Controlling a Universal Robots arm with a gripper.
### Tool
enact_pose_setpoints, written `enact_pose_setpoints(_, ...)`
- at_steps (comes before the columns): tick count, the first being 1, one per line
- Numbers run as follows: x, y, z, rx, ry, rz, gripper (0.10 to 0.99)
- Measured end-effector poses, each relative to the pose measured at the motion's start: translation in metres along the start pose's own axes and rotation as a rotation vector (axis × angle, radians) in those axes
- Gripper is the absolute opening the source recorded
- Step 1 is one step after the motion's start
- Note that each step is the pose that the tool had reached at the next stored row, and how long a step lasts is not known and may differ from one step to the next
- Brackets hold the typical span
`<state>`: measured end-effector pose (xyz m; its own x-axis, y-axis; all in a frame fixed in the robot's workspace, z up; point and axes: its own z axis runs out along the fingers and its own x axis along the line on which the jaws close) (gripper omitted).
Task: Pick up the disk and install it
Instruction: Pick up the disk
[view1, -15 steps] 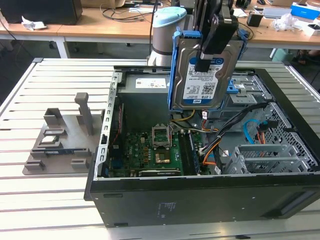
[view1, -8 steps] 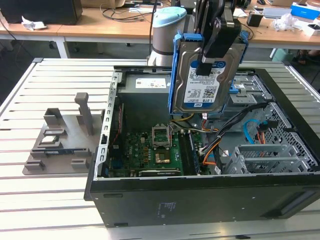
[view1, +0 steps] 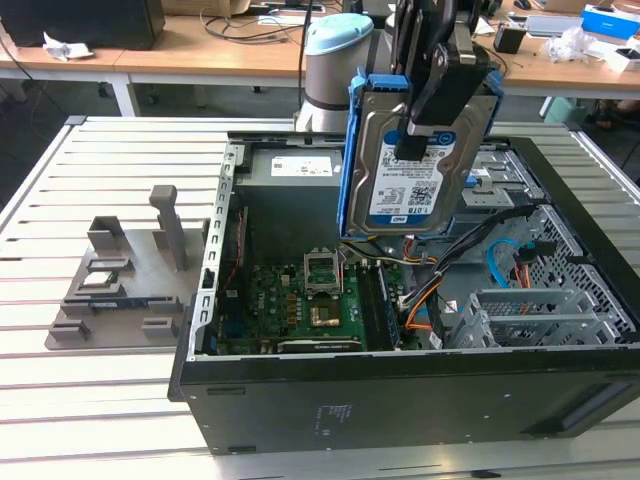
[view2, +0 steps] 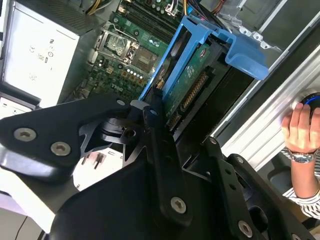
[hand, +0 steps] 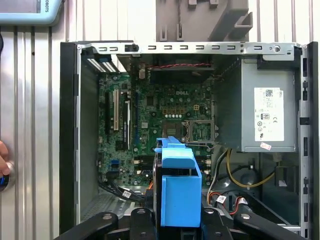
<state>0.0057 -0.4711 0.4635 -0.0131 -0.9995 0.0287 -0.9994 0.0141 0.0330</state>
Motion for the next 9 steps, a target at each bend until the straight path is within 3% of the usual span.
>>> enact_pose_setpoints(9,0.0115,-0.0002,0.0006,0.000,0.0007,0.000,0.357)
